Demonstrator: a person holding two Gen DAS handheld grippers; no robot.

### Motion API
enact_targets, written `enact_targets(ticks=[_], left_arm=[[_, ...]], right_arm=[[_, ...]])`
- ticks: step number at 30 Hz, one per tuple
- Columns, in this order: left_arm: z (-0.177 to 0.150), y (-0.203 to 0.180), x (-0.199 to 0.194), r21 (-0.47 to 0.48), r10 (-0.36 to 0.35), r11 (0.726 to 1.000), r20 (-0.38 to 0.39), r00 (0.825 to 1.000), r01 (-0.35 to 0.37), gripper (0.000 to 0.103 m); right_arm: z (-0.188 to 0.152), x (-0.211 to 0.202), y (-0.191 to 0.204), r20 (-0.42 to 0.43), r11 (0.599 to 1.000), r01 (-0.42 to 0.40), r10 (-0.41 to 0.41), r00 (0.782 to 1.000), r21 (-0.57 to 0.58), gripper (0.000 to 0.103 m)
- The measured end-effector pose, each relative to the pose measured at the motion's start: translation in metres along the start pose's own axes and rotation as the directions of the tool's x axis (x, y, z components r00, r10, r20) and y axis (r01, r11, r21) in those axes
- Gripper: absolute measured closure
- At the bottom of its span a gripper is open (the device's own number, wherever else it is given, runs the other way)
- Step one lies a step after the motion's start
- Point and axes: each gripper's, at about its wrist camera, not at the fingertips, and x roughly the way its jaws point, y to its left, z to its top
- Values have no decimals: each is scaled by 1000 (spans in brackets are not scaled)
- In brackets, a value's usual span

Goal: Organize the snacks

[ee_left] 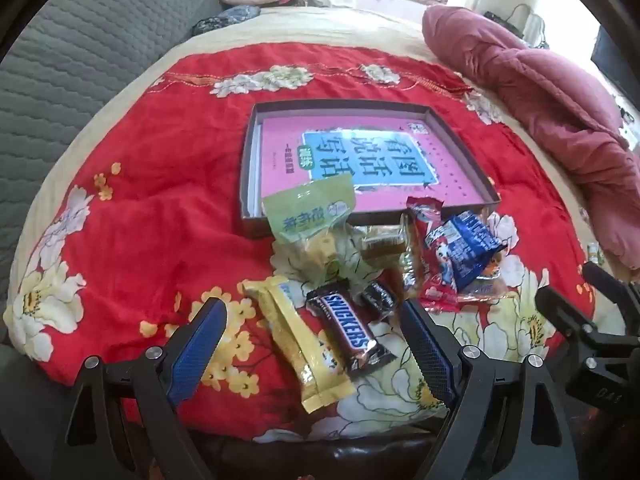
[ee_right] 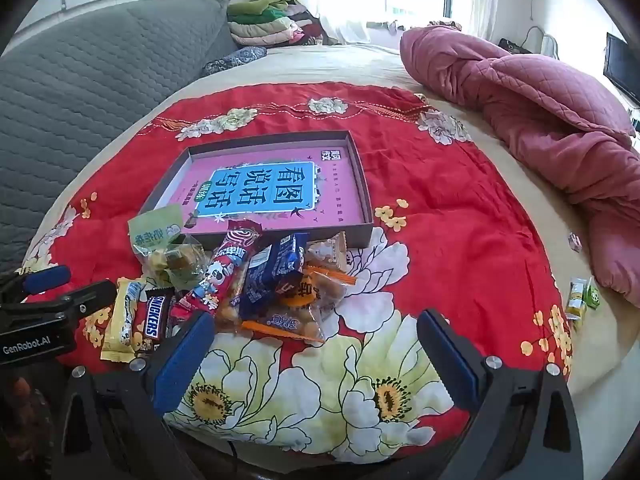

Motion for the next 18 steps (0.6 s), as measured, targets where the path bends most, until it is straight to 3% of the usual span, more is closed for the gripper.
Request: enact_targets(ticks=[4,8,18], left_arm=[[-2,1,-6,-1,-6,1000,22,1000,6,14],[-6,-1,4,4,15,1000,-16,1000,-15,14],[-3,2,0,-10,10,1000,-29,1000,-10,14]], right_arm=[[2,1,0,23,1000,8,-7,1000,-4,1],[1,-8,0,46,1000,11,-10,999,-9,1],[3,-13,1,52,1000,22,-21,998,-15,1]])
